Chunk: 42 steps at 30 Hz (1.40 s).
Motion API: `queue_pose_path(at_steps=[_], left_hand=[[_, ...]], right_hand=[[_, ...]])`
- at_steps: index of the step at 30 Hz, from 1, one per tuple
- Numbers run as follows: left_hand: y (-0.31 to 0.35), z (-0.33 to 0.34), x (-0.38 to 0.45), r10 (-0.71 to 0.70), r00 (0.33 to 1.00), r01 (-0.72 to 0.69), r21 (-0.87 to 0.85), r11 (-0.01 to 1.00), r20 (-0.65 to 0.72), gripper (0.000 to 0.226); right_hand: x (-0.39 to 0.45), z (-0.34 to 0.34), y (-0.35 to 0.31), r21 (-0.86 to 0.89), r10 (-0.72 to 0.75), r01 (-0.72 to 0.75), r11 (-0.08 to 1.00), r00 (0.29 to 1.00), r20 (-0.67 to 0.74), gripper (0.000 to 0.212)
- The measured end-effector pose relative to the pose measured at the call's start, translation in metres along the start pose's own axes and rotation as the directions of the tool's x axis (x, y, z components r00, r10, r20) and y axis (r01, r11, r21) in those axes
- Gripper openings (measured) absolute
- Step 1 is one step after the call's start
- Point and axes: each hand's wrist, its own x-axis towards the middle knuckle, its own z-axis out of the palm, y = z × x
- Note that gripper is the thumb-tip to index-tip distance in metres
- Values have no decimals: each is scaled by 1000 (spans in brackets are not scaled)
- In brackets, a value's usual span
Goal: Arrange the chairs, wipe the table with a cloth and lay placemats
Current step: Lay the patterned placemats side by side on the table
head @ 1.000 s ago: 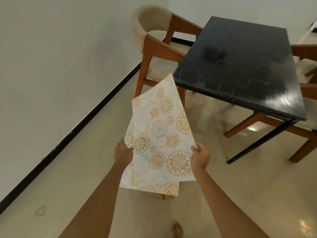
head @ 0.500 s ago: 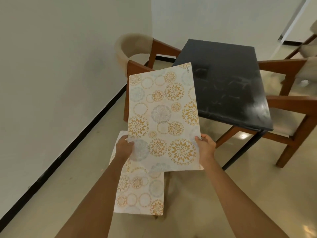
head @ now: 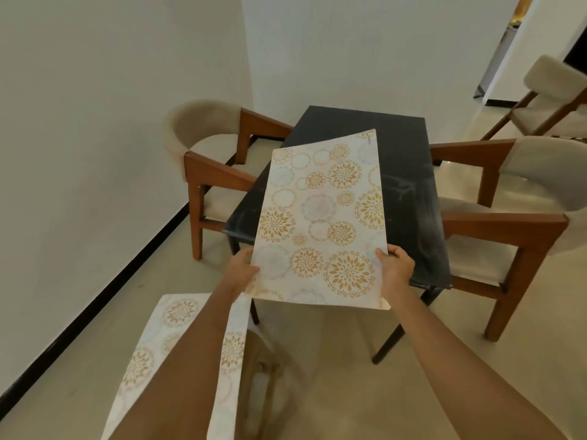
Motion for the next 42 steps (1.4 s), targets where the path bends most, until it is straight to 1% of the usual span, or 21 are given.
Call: queue_pose_path(at_steps=[2, 4, 6, 9, 11, 13, 15, 17, 19, 21, 23, 25, 28, 31, 37, 42], left_hand=[[16, 22, 16, 19, 1000, -19, 28, 999, 5, 45], [29, 41, 33, 63, 997, -61, 54, 997, -37, 44], [46, 60, 54, 97, 992, -94, 42, 995, -82, 45], [72, 87, 86, 112, 986, -107, 42, 993, -126, 46], [87, 106, 108, 109, 986, -105, 37, 994, -128, 44], [99, 125, 133, 105, 988, -106, -6, 994, -113, 45], [114, 144, 163, 99, 990, -104, -47, 993, -102, 45], [131, 163, 197, 86, 991, -91, -47, 995, -99, 45], [149, 179, 229, 87, 992, -90, -26, 996, -96, 45], [164, 198, 259, 89, 992, -90, -1, 996, -86, 44], [173, 213, 279, 74, 994, -73, 14, 997, -81, 43], [180, 228, 298, 51, 995, -49, 22, 999, -91, 48], [189, 248, 324, 32, 996, -30, 24, 999, -78, 47], [199, 267, 350, 16, 998, -13, 33, 999, -65, 46], [215, 297, 390, 1, 997, 6, 88, 996, -75, 48], [220, 310, 417, -20, 998, 28, 123, 992, -64, 49]], right_hand=[[25, -8, -9, -3, 5, -5, 1000, 1000, -17, 8], [46, -14, -17, 13, 28, -28, 1000, 1000, -10, 9], [70, -18, -27, 41, 50, -50, 998, 999, 9, 15], [107, -20, -40, 59, 64, -65, 996, 998, 26, 25], [135, -21, -48, 59, 69, -70, 996, 998, 8, 28], [165, -22, -61, 56, 78, -78, 995, 997, 9, 30], [200, -21, -77, 36, 90, -92, 995, 995, 35, 34], [235, -17, -94, -8, 125, -125, 992, 991, 57, 42], [269, -12, -106, -54, 139, -135, 989, 987, 76, 48], [304, -7, -113, -107, 135, -128, 986, 989, 61, 51], [326, -5, -117, -171, 125, -115, 979, 991, 49, 51], [347, -5, -119, -202, 114, -108, 973, 993, 18, 48], [377, -3, -122, -182, 118, -127, 975, 991, -62, 43], [411, 1, -120, -170, 151, -172, 970, 981, -125, 43], [463, 10, -112, -204, 177, -207, 957, 972, -157, 40], [488, 18, -108, -235, 170, -210, 949, 969, -176, 39]])
